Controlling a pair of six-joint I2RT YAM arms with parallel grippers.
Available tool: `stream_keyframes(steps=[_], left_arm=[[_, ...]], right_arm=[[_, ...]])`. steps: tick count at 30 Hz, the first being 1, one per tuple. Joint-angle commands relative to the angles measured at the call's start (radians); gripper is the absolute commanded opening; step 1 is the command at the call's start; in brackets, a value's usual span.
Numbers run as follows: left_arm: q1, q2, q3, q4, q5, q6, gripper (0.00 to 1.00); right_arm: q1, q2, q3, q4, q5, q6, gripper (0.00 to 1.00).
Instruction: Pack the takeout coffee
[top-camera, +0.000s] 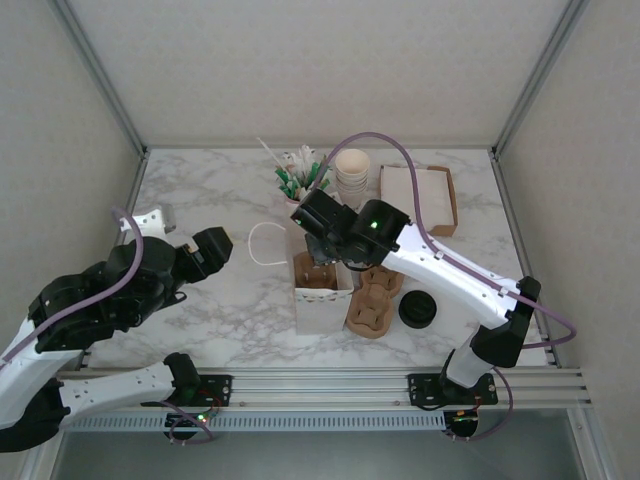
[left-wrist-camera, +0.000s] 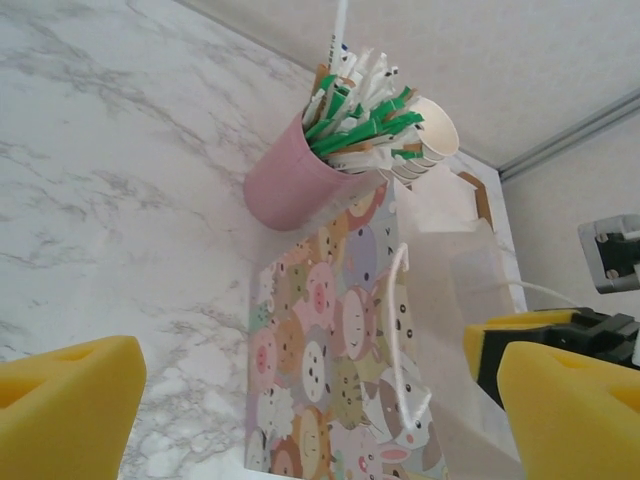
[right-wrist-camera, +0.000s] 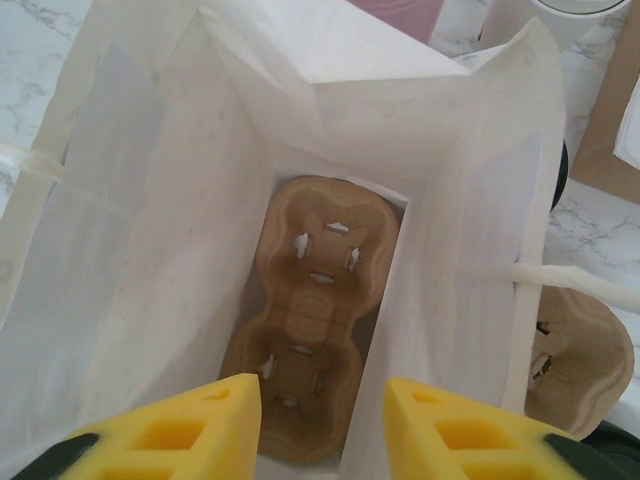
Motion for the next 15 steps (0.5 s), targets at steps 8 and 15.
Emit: stream_keyframes(steps=[8,15], left_arm=[[-0.009,0.017,-0.003,-0.068,-0.05,0.025,0.73],[-0.009,0.019,-0.024,-0.061,-0.054,0.011,0.67]], right_arm=[[0.044,-0.007,0.022,-0.046,0.007,0.025,0.29],[0.055,-0.148,0.001,0.019,0.064,0.001,0.3]])
